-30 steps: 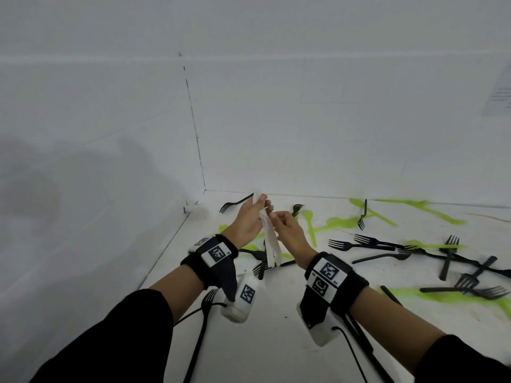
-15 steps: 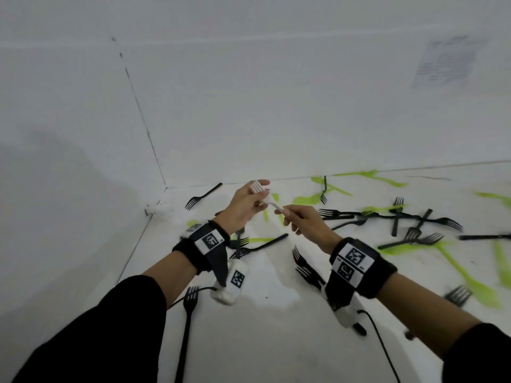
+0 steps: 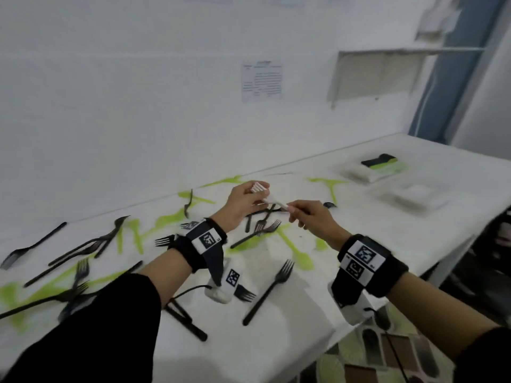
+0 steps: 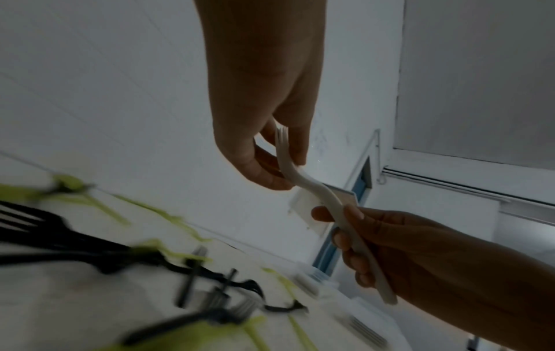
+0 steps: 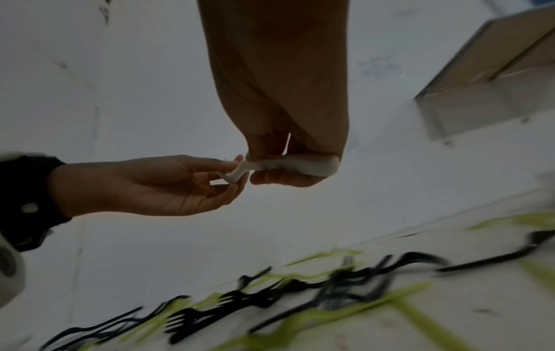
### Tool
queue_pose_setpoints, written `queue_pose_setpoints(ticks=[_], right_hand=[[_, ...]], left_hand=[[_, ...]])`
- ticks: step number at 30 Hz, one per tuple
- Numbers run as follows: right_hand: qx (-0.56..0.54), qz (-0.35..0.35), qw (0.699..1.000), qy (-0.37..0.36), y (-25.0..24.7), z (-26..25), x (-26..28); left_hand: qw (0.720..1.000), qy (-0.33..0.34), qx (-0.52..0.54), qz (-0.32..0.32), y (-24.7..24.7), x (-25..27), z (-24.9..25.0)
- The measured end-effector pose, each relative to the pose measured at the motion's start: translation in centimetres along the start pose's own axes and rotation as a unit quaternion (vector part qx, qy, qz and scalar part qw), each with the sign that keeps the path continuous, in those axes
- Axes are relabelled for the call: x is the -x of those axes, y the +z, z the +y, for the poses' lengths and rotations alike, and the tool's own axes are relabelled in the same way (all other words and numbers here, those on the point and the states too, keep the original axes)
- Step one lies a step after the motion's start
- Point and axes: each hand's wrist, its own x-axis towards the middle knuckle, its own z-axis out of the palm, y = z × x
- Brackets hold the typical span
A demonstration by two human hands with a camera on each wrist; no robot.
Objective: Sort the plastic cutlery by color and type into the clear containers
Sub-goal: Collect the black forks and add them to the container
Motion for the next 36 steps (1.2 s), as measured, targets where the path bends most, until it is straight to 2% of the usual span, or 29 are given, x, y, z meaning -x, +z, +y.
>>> queue_pose_setpoints(ticks=[1,2,6,16,21,26,31,36], right_hand=[[-0.007,0.014,1.000,0.018,-2.3,1.0,0.8],[-0.001,0.039,0.999,0.024,-6.2,2.7,1.9],[0.007,0.071,0.996,0.059,-13.0,6.7,4.2],[0.016,0.169,0.978,0.121,-25.8,14.7,7.3],[0.028,0.189,0.972,0.137,-30.9,18.8,6.6],[0.059,0.200,0.969,0.133,-36.8,23.5,3.1],[0.075,0.159,0.978,0.110,-42.2,27.1,-1.6],[0.090,0.092,0.987,0.094,-45.5,29.8,-6.6]], left_hand=[[1.000,0.004,-0.003,-0.012,2.5,-0.9,-0.5],[0.999,0.002,-0.001,-0.037,7.1,-2.2,-1.1],[0.997,0.016,-0.018,-0.075,15.1,-4.3,-2.3],[0.983,0.003,-0.036,-0.178,30.7,-9.9,-4.9],[0.971,0.008,-0.066,-0.229,36.6,-14.6,-5.8],[0.960,0.015,-0.107,-0.259,41.5,-20.9,-6.6],[0.960,0.025,-0.127,-0.249,44.7,-27.0,-6.8],[0.967,0.008,-0.138,-0.214,45.6,-31.5,-7.3]])
